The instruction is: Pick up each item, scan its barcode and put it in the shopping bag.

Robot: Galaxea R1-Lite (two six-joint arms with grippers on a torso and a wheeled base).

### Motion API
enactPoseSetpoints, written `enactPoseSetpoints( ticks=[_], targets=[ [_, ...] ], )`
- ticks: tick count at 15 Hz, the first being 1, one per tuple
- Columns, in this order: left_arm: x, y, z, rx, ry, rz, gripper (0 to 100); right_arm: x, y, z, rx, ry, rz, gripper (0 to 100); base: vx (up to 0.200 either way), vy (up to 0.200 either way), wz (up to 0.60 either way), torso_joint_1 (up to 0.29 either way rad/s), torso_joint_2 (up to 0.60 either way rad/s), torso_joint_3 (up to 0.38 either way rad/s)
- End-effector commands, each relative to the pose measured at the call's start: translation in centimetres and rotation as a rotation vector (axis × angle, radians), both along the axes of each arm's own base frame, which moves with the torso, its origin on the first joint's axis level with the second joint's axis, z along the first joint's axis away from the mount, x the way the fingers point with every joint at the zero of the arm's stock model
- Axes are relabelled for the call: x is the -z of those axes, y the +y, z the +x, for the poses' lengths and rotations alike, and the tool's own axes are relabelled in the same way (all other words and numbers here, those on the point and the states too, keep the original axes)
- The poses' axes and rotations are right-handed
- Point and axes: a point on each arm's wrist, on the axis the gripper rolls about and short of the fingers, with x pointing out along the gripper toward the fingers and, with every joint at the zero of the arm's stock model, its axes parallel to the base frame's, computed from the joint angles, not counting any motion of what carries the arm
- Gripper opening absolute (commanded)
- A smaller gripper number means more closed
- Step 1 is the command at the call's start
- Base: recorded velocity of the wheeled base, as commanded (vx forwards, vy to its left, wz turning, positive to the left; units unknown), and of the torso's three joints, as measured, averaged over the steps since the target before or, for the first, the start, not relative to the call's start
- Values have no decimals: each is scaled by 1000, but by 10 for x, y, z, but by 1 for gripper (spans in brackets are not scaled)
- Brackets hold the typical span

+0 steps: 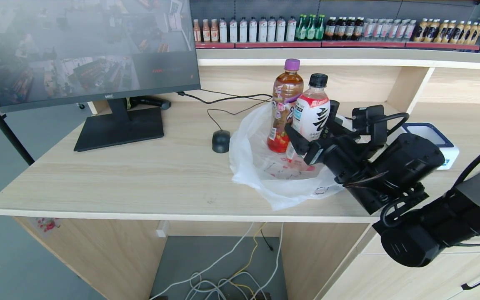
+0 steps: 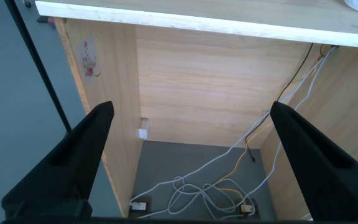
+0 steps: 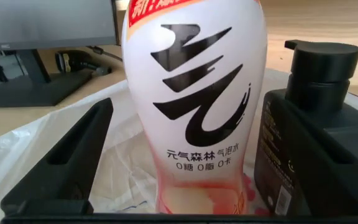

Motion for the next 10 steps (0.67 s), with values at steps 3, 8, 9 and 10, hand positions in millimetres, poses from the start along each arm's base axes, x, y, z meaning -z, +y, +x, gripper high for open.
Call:
enactPoseSetpoints(
  ticks=[3, 8, 9, 10],
  targets=[
    [0, 0, 0, 0, 0, 0, 100, -23, -11, -22, 1, -46, 19, 100, 0, 0, 0, 0, 0, 0],
    [0, 0, 0, 0, 0, 0, 100, -43, -29, -56, 5, -85, 33, 100, 0, 0, 0, 0, 0, 0],
    [0, 0, 0, 0, 0, 0, 100, -44, -33, -63, 6, -85, 30, 100, 0, 0, 0, 0, 0, 0],
    [0, 0, 0, -1, 0, 0, 100, -46, -36, -71, 8, -88, 27, 100, 0, 0, 0, 0, 0, 0]
  ],
)
